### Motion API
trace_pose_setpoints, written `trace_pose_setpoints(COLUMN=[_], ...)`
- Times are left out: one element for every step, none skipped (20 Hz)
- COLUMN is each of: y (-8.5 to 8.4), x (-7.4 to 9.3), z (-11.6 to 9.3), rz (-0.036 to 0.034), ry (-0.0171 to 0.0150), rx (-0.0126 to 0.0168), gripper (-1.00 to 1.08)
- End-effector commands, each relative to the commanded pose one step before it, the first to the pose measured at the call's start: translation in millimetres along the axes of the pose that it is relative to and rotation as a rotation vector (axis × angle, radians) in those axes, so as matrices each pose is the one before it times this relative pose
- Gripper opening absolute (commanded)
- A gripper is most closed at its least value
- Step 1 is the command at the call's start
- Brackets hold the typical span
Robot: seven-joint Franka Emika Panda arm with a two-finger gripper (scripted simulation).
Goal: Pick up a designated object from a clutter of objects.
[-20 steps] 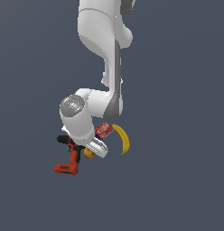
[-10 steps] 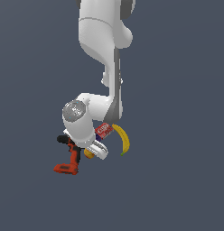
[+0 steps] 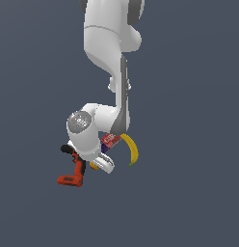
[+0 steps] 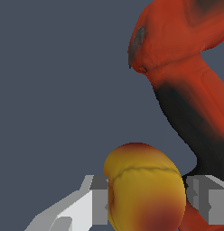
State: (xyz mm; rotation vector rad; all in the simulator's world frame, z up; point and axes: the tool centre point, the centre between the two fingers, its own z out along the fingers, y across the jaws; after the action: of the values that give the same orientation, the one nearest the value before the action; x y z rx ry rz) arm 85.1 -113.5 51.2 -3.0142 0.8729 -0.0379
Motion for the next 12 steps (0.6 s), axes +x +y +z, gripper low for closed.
trace_pose_setpoints(y=[1.24, 0.00, 0.00, 0.00, 0.00, 0.00, 0.00, 0.00, -0.14, 0.10, 0.31, 0.52], x=[-8.43, 0.00, 0.00, 0.00, 0.00, 0.00, 0.00, 0.00, 11.62, -0.08, -0.25, -0.42], z=[17.00, 0.00, 0.00, 0.00, 0.00, 0.00, 0.00, 0.00, -16.97, -0.19, -0.58, -0.96], rz=[-0.00504, 0.00000, 0.00000, 0.00000, 0.00000, 0.00000, 0.00000, 0.00000, 0.00528, 0.00000, 0.00000, 0.00000], ry=[-0.02244, 0.00000, 0.00000, 0.00000, 0.00000, 0.00000, 0.00000, 0.00000, 0.02979, 0.00000, 0.00000, 0.00000], rx=[-0.00991, 0.00000, 0.00000, 0.00000, 0.00000, 0.00000, 0.00000, 0.00000, 0.01061, 0.00000, 0.00000, 0.00000], gripper=[-1.00, -1.00, -1.00, -1.00, -1.00, -1.00, -1.00, -1.00, -1.00, -1.00, -1.00, -1.00])
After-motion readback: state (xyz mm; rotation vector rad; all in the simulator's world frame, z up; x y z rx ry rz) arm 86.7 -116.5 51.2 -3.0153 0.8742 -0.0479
